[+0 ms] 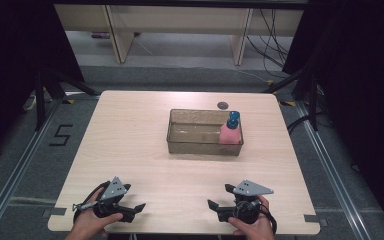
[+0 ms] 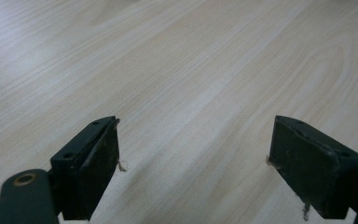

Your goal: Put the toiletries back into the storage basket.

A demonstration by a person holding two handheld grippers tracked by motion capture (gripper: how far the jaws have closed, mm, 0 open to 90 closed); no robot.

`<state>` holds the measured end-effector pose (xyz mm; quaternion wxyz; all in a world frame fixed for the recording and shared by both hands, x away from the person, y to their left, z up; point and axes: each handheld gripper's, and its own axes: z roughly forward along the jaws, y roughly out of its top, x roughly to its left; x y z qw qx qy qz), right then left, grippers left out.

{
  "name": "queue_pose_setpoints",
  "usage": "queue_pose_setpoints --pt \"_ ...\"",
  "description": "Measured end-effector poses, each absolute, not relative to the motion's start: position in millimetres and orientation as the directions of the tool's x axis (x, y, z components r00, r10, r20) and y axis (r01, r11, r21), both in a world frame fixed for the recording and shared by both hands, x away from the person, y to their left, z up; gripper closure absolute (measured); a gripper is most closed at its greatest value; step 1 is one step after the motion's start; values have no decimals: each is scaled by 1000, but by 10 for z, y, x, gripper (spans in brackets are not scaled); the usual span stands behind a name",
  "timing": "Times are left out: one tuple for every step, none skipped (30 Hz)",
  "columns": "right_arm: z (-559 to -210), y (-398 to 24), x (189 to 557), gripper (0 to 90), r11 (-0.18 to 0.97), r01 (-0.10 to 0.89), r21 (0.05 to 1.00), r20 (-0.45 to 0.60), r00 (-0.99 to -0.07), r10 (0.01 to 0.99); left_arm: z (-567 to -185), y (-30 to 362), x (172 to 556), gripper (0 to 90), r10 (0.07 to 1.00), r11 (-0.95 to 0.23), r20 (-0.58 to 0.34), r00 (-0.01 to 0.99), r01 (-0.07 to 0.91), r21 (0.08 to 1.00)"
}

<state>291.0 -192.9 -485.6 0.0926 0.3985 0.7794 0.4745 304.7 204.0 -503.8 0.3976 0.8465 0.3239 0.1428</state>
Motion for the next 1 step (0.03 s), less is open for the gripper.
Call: queue_pose_setpoints --pt "-4855 -1930 2910 164 232 535 813 234 -664 710 -5038 2041 3047 154 662 -474 -15 749 434 766"
